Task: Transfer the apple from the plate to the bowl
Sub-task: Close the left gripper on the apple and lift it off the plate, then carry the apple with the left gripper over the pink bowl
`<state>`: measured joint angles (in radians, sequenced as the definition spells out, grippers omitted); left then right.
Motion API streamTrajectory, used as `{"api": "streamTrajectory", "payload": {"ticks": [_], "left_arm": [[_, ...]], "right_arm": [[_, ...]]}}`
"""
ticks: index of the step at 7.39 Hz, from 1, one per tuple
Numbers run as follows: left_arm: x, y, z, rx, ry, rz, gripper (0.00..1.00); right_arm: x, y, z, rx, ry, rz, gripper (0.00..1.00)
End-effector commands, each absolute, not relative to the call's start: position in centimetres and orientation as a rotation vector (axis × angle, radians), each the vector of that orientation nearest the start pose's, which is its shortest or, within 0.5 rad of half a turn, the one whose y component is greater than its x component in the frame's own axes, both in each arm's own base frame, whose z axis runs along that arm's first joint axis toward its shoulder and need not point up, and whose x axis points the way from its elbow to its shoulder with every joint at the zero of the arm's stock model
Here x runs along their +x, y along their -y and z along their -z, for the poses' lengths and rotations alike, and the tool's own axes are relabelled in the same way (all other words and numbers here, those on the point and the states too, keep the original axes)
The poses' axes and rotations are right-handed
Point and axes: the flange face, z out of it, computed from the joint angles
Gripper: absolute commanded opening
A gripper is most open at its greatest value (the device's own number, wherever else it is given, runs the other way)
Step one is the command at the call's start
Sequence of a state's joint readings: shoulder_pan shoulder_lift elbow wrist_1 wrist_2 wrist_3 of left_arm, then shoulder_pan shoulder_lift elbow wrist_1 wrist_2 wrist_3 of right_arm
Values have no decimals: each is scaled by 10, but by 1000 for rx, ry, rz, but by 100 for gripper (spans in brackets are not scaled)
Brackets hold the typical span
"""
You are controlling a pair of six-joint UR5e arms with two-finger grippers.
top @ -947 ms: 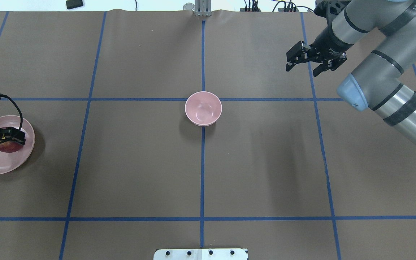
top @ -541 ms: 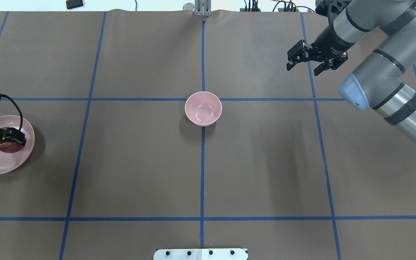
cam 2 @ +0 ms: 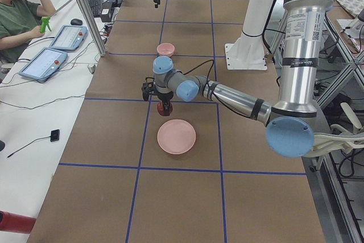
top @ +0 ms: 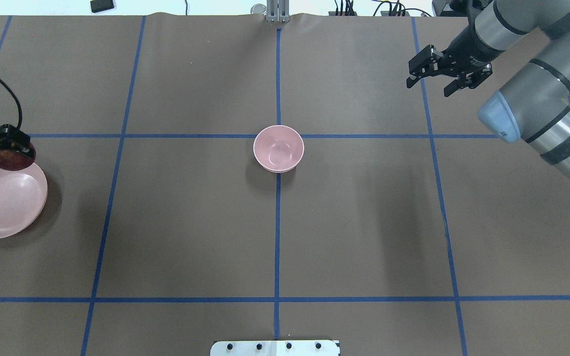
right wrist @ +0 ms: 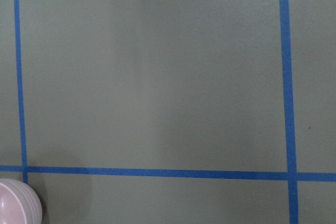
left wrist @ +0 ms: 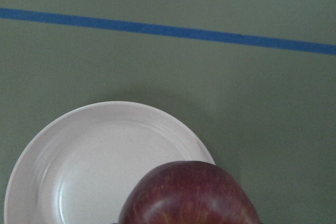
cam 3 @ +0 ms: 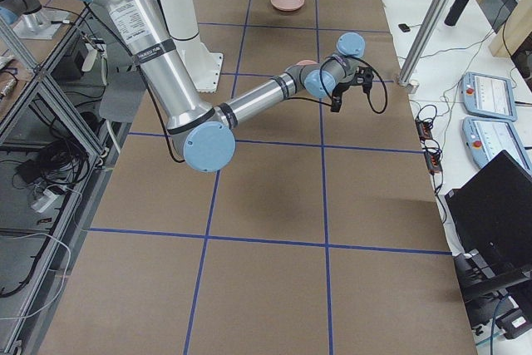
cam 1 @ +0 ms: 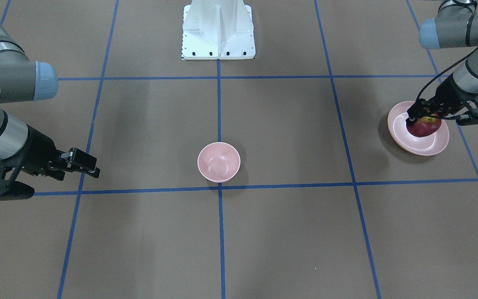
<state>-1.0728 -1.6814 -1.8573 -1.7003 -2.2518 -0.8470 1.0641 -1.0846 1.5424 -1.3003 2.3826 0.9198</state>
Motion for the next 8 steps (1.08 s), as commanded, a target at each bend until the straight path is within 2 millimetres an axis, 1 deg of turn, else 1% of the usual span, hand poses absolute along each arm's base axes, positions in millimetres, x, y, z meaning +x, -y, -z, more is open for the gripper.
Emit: {"api": "streamTrajectory", "payload": {"ticks": [1,2,3,4,5,6,7,8], "left_arm": [[223,550,-316,-49,-839,196,0],[266,549,-271,-82,-872,237,0],[310,552,-221,-117,-903,284,0],[353,547,-189,-156,-919,300,0],[393,552,-155,-172,-930,325,0],[440,551,-129,-177,-947,359,0],[480,563,-110,-176,-961,401,0],[516,572,-109,-158,-955,405,0]], "right_arm": [[-246,617,-380,35,1007,-63,100],[-225,617,-400,61,988,-37,100],[-205,615,-425,79,964,-9,100],[-180,609,-459,93,934,20,100],[-151,598,-496,107,906,57,100],[-120,584,-534,112,881,86,100],[-103,575,-556,112,867,102,100],[-90,567,-569,103,864,88,100]]}}
